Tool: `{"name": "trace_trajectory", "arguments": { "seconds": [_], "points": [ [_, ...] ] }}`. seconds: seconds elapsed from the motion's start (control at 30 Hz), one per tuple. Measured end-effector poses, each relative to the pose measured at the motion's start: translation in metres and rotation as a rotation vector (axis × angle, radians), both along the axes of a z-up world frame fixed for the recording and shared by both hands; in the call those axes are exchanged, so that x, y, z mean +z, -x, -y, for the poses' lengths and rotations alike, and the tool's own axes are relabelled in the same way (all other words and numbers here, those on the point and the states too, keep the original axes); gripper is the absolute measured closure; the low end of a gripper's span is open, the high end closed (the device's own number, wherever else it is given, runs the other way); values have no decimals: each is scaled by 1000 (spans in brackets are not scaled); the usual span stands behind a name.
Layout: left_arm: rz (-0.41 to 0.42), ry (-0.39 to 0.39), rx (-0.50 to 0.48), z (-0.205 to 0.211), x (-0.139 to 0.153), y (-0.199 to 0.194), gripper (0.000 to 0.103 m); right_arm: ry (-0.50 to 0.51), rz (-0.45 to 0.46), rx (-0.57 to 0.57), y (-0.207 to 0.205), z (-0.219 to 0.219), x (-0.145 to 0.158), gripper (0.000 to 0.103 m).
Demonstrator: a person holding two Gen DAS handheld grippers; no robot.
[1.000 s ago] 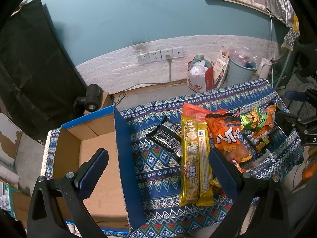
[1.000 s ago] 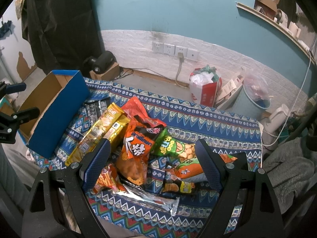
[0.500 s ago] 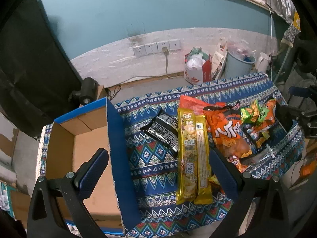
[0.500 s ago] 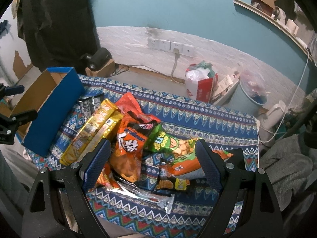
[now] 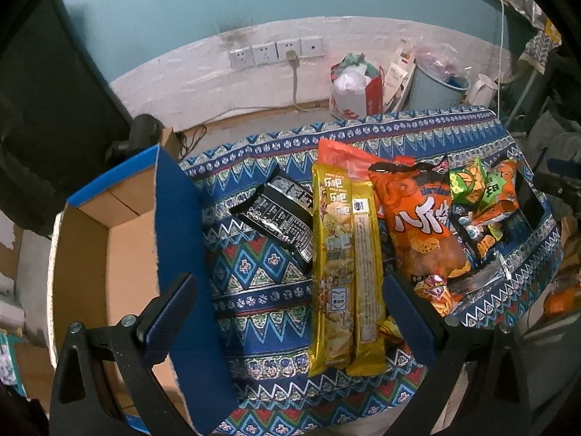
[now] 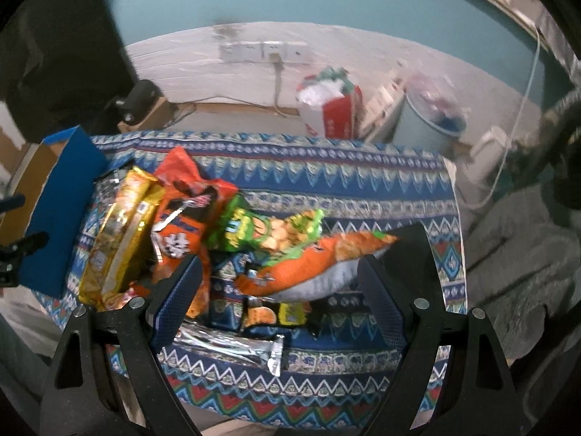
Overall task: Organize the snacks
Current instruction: 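Grasp the long yellow biscuit pack with left tool while right tool grasps orange chip bag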
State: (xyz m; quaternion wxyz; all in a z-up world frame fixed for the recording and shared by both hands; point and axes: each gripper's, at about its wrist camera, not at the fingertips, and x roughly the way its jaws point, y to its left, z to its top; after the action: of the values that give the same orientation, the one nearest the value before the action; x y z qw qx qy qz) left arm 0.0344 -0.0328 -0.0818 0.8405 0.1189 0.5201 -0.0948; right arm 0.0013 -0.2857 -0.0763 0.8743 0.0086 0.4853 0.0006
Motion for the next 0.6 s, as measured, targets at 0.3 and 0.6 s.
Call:
{"name": "trace_trajectory", "arguments": {
  "seconds": [0.3,0.6],
  "points": [
    [-46,-10,22,7,-21,-16,1,-110,-89,-119,-19,29,-29,18],
    [-106,-10,26,9,-47,-31,1,-70,-184,-164,-42,26,-65,18]
  ]
}}
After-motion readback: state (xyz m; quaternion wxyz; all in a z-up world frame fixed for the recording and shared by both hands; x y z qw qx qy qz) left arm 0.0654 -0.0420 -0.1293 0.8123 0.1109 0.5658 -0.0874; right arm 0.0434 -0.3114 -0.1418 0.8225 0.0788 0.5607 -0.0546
